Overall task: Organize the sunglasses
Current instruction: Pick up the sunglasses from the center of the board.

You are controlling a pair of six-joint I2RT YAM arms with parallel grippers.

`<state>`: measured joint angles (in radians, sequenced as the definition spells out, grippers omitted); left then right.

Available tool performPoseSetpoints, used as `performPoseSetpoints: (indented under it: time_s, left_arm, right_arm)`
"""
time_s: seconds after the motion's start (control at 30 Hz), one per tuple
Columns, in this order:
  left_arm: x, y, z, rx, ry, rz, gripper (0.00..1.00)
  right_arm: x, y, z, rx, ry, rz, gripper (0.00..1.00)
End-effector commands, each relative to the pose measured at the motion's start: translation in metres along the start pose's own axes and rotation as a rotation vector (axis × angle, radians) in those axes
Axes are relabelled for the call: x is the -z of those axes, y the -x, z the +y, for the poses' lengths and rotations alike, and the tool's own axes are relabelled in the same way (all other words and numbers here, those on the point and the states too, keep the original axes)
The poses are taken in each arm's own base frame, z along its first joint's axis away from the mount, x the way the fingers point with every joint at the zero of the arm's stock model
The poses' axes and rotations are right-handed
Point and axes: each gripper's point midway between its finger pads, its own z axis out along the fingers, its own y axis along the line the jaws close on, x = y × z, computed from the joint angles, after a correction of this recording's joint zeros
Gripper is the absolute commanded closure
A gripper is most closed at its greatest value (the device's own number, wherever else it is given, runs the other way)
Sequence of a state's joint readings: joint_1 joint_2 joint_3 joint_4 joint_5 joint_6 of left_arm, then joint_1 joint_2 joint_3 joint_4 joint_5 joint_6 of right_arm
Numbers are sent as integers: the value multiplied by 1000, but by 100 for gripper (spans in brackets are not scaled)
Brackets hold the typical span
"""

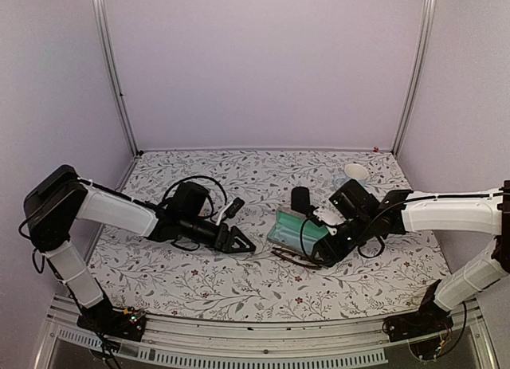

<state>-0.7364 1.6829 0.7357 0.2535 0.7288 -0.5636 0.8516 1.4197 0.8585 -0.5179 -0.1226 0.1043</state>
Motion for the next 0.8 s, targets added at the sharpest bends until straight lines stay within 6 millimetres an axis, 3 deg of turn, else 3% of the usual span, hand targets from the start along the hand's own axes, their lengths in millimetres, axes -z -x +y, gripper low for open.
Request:
performPoseSetpoints:
  time_s: [0.0, 0.3, 0.6, 0.63, 0.77]
  left_arm:
    - [-19, 12, -5, -63, 20, -7, 30]
    - [-58, 21, -3, -55, 59, 19, 34]
    - [-78, 29, 4, -32, 86, 9, 34]
    - [-85, 23, 13, -15, 96, 29, 34]
    - [-95, 20, 16, -7, 91, 44, 38]
  right_arm:
    - [-3, -3, -8, -163, 63, -22, 30]
    - [-24, -15, -7, -237, 140, -2, 30]
    - [-44, -26, -9, -242, 149, 38, 30]
    - [-45, -26, -9, -242, 149, 39, 30]
    - [-48, -29, -8, -241, 156, 42, 32]
